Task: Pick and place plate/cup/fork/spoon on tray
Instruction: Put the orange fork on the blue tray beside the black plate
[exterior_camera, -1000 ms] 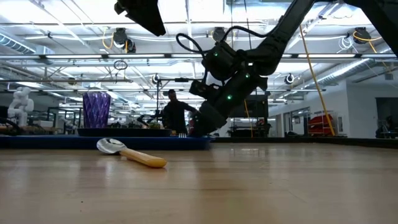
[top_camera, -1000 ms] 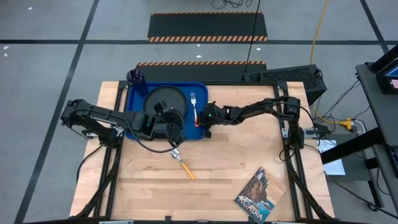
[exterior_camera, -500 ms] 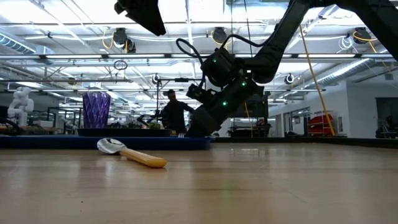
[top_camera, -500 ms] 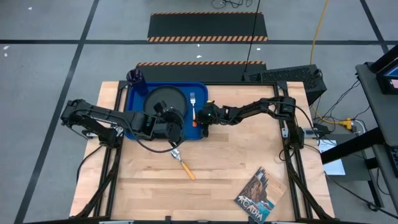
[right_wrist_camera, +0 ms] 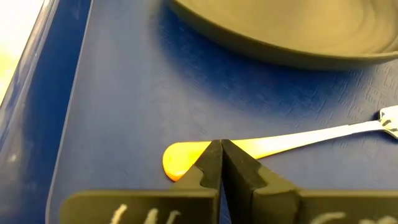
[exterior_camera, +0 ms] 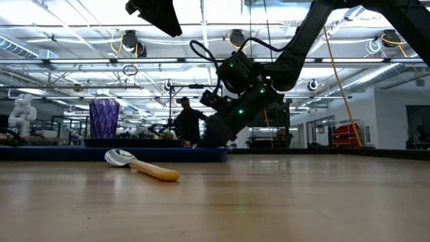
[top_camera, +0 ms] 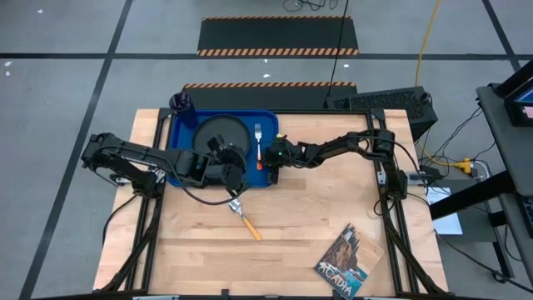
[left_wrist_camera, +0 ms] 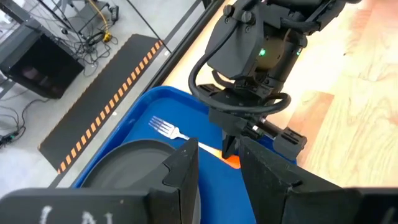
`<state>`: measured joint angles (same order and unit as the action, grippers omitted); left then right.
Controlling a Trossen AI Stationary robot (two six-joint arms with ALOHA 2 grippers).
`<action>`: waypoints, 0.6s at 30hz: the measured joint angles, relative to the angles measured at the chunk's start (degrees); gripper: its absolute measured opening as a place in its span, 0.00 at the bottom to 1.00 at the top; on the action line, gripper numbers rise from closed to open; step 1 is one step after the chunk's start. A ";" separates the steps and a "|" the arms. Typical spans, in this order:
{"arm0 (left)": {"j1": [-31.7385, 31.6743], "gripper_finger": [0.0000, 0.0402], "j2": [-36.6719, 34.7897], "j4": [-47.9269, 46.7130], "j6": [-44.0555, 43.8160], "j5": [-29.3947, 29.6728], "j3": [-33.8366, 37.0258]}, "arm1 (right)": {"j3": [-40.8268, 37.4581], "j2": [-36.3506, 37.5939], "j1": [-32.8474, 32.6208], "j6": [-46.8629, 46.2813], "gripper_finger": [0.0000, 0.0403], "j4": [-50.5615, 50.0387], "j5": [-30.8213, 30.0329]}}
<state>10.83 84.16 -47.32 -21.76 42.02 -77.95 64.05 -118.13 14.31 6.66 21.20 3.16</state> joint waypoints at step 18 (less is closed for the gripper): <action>0.02 0.30 0.00 0.94 1.31 -0.02 -0.01 | 0.67 3.43 -0.15 -1.47 0.00 -3.94 -0.41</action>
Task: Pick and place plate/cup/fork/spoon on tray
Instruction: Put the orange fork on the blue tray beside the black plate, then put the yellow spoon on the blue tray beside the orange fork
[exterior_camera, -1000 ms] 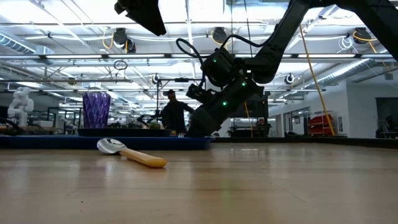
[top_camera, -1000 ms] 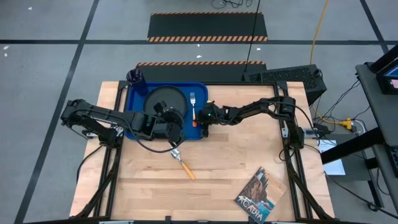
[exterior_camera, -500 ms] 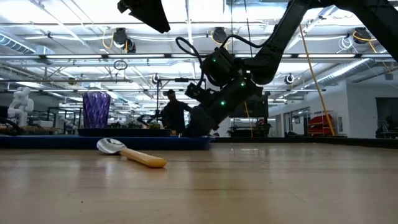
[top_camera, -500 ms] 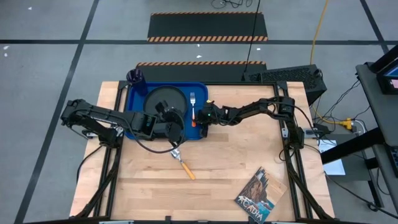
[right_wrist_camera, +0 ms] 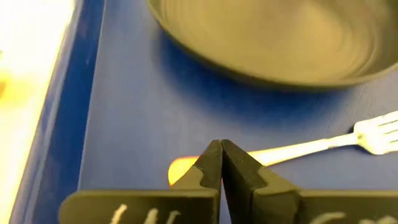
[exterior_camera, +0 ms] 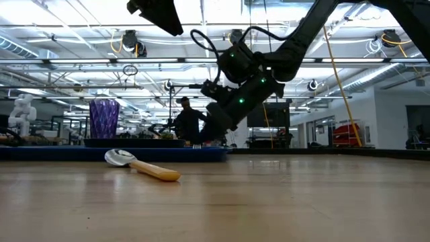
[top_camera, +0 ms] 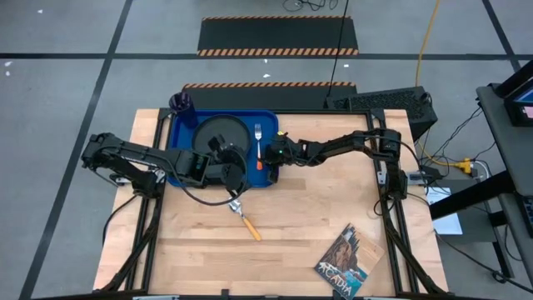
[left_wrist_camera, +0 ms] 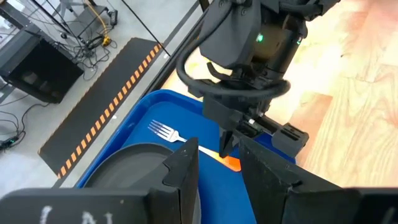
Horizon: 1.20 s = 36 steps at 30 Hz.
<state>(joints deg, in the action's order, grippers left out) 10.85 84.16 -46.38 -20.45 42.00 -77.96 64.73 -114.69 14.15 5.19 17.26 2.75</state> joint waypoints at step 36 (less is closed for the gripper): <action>0.22 0.30 0.00 3.24 1.81 -1.11 -0.02 | -0.21 4.79 -1.79 -2.99 0.00 -4.19 0.32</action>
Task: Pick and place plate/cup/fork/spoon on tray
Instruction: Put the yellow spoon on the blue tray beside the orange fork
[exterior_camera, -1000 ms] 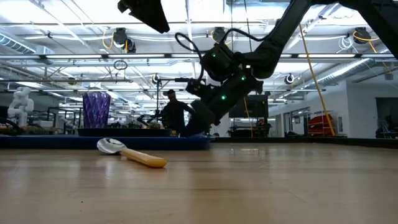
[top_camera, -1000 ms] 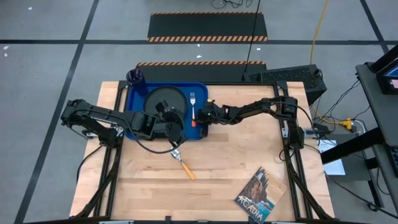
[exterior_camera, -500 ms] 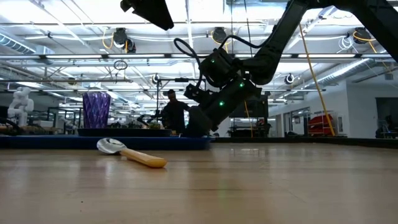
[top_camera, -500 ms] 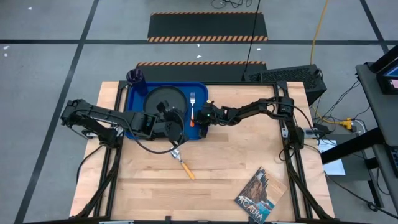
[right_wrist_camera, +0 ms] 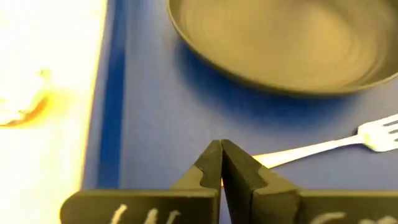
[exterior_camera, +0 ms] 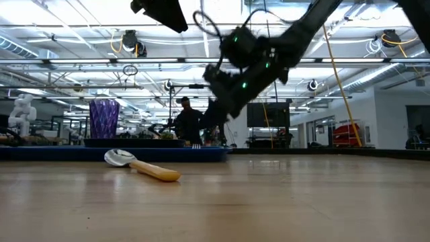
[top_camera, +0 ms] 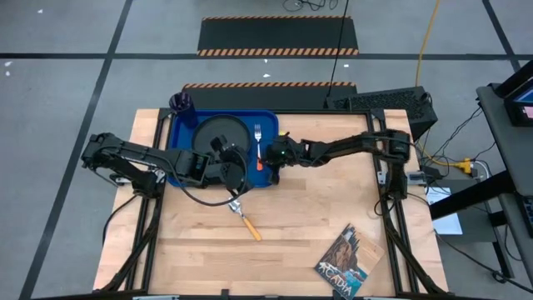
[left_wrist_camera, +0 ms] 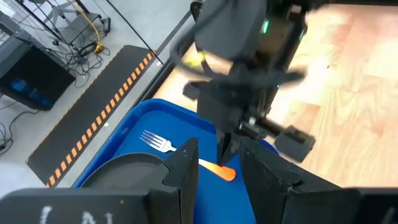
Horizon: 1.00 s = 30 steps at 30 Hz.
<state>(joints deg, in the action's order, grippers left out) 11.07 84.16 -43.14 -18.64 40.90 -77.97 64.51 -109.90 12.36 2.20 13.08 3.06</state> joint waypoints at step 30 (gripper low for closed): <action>14.58 0.30 23.21 6.37 1.65 -28.61 -0.02 | -39.91 58.33 -12.45 -9.99 0.00 -7.72 -0.16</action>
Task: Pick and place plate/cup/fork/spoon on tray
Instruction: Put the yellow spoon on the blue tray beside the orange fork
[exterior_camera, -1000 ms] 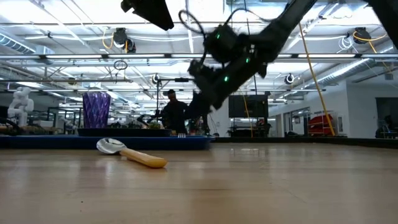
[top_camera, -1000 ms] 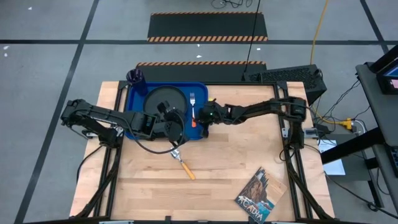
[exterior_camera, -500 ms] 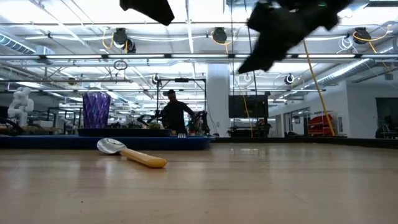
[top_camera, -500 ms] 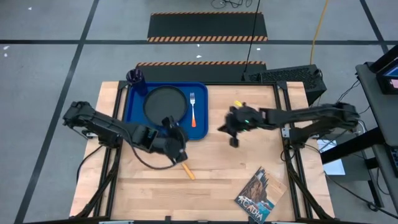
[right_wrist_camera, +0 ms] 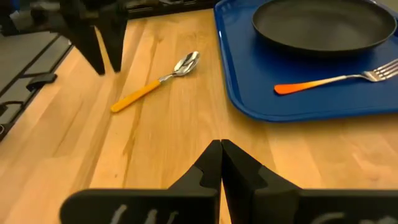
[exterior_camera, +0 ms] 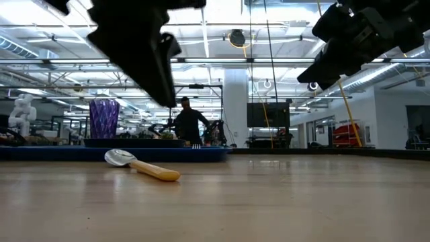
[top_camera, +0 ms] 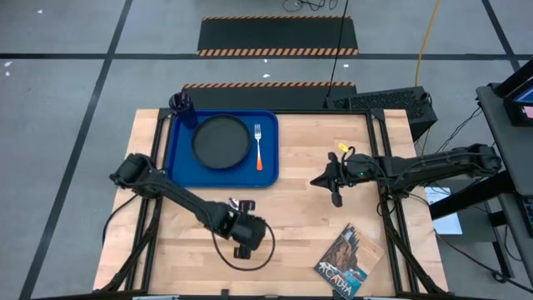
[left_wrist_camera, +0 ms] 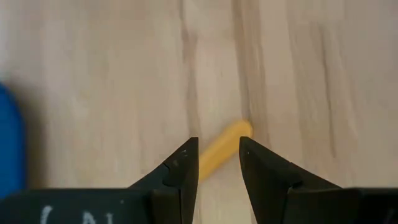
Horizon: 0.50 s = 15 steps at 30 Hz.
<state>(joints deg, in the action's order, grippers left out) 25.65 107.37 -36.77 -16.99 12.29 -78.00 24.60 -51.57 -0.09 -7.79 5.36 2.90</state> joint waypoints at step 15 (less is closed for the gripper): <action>-2.63 0.51 2.19 -10.66 13.95 -1.22 0.02 | -0.02 -1.11 -6.33 -1.28 0.00 -1.01 0.15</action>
<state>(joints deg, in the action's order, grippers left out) 23.02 109.56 -47.43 -3.04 11.07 -77.97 24.58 -52.69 -6.42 -9.07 4.34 3.05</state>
